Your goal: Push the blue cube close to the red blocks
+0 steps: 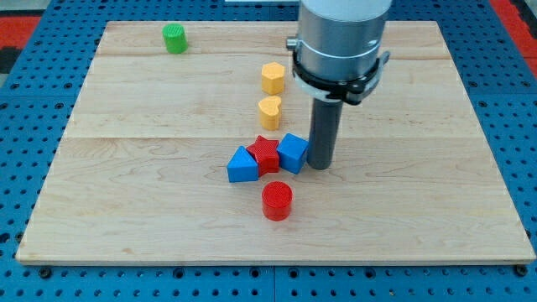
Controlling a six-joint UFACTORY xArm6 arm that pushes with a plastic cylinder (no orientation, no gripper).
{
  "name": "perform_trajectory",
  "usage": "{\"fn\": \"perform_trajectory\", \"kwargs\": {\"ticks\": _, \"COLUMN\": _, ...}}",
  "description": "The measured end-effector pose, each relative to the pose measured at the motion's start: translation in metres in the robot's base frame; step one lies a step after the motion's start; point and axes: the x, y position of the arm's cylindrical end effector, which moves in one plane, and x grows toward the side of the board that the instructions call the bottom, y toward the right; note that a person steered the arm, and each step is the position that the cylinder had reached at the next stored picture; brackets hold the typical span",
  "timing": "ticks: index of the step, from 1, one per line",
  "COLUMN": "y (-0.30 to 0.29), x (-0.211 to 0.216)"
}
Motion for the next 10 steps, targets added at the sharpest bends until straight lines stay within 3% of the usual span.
{"fn": "perform_trajectory", "kwargs": {"ticks": 1, "y": 0.013, "x": -0.031}}
{"fn": "perform_trajectory", "kwargs": {"ticks": 4, "y": -0.03, "x": 0.046}}
{"fn": "perform_trajectory", "kwargs": {"ticks": 6, "y": 0.021, "x": 0.091}}
{"fn": "perform_trajectory", "kwargs": {"ticks": 7, "y": -0.015, "x": 0.118}}
{"fn": "perform_trajectory", "kwargs": {"ticks": 8, "y": -0.066, "x": 0.111}}
{"fn": "perform_trajectory", "kwargs": {"ticks": 9, "y": -0.07, "x": 0.049}}
{"fn": "perform_trajectory", "kwargs": {"ticks": 10, "y": -0.027, "x": 0.062}}
